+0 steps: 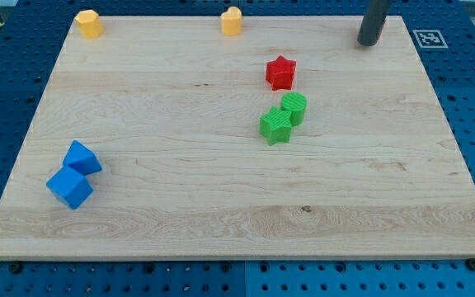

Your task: Place your arm to the top right of the red star

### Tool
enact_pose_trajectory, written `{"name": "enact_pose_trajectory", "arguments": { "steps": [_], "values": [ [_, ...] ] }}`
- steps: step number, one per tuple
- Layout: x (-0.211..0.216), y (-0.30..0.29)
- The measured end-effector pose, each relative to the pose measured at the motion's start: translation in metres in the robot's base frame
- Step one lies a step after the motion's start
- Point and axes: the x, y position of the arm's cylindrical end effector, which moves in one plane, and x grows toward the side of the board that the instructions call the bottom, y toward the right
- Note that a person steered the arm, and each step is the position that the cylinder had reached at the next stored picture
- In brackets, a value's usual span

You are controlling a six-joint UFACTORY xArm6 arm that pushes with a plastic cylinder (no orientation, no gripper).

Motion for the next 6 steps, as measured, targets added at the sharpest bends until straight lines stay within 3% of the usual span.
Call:
{"name": "enact_pose_trajectory", "arguments": {
  "steps": [2,4,6],
  "values": [
    [0.0,-0.025],
    [0.027,-0.132],
    [0.028,-0.132]
  ]
}}
